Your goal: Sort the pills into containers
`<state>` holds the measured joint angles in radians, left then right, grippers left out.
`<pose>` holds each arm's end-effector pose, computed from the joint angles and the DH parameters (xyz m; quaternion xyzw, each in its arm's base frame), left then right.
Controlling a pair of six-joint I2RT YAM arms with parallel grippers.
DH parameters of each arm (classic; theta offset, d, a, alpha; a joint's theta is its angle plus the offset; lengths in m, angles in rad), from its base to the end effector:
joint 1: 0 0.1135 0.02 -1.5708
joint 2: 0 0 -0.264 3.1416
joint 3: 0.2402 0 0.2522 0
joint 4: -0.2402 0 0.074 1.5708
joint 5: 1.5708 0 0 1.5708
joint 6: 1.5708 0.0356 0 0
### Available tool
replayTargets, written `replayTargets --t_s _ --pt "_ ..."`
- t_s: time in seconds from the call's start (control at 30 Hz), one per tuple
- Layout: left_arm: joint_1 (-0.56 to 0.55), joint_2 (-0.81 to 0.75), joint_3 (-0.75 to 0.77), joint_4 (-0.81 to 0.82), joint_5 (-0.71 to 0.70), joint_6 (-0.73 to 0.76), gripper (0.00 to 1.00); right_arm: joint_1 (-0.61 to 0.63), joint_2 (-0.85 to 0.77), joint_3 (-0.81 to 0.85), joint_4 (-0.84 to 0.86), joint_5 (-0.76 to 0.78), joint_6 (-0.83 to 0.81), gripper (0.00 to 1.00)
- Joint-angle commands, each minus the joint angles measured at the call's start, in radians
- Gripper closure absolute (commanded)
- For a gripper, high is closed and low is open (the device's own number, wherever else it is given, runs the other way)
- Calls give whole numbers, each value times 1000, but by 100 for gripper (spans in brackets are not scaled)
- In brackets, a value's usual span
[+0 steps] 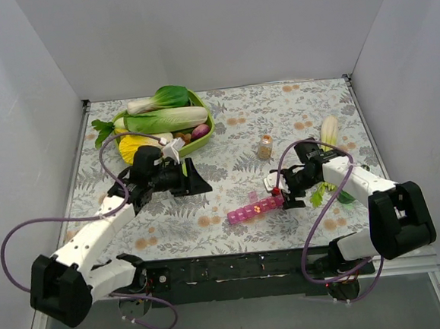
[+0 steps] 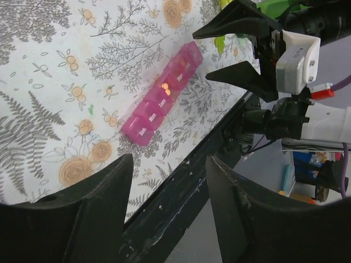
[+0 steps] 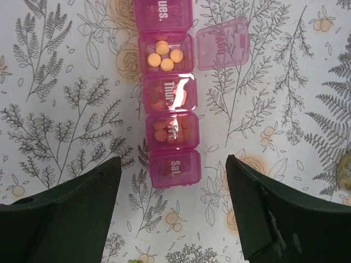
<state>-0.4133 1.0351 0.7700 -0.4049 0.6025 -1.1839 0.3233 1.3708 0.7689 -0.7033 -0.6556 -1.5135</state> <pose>0.1919 -0.1062 0.2701 -0.2034 0.8452 -0.4842 0.0987 0.2114 0.0937 0.1844 -0.7716 0.5358 0.1940 0.2827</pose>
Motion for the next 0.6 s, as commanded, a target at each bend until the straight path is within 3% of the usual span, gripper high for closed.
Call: replayTargets --t_s 0.0,0.1,0.27,0.57 --pt "-74 136 28 190 -7 -69 50 20 7 -11 93 37 64 17" --pt "-105 258 49 264 -21 -101 60 39 25 -19 125 53 76 18" --pt "-133 428 86 348 -20 -128 69 77 53 -29 146 76 79 24" --pt "-193 684 152 526 34 -209 72 109 82 -57 172 102 101 35"
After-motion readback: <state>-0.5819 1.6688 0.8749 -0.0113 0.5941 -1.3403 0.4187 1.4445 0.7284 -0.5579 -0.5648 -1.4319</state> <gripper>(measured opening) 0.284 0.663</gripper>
